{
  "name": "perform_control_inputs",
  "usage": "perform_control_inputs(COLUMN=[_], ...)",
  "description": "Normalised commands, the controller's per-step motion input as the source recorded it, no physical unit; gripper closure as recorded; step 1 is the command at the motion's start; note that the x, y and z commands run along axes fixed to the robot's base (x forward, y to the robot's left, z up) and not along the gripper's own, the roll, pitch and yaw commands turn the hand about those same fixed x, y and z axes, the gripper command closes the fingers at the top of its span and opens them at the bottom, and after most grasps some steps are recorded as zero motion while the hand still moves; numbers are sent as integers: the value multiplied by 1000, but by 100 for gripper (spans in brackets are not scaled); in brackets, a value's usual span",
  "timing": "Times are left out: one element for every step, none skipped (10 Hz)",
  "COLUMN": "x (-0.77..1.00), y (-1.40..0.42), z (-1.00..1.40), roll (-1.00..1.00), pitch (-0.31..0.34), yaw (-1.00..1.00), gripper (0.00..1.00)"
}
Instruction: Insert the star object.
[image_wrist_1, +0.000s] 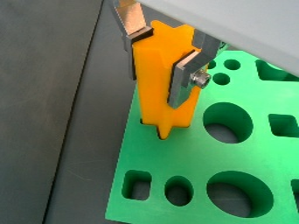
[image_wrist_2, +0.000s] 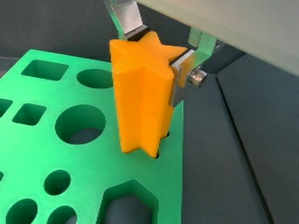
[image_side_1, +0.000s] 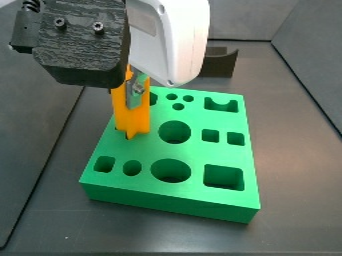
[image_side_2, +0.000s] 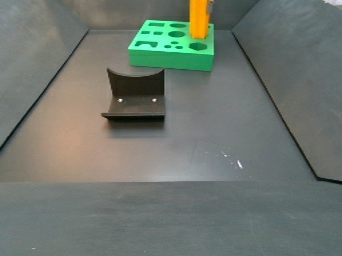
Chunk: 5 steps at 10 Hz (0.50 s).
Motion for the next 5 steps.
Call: perform_control_inputs(x=[-229, -314, 0, 0, 0], y=[134, 0, 0, 0, 0], z=[-403, -109, 0, 0, 0], roll=[79, -61, -7, 13, 0], pitch=[-76, -116, 0, 0, 0], yaw=[826, 266, 0, 0, 0], gripper=[100, 100, 100, 100, 100])
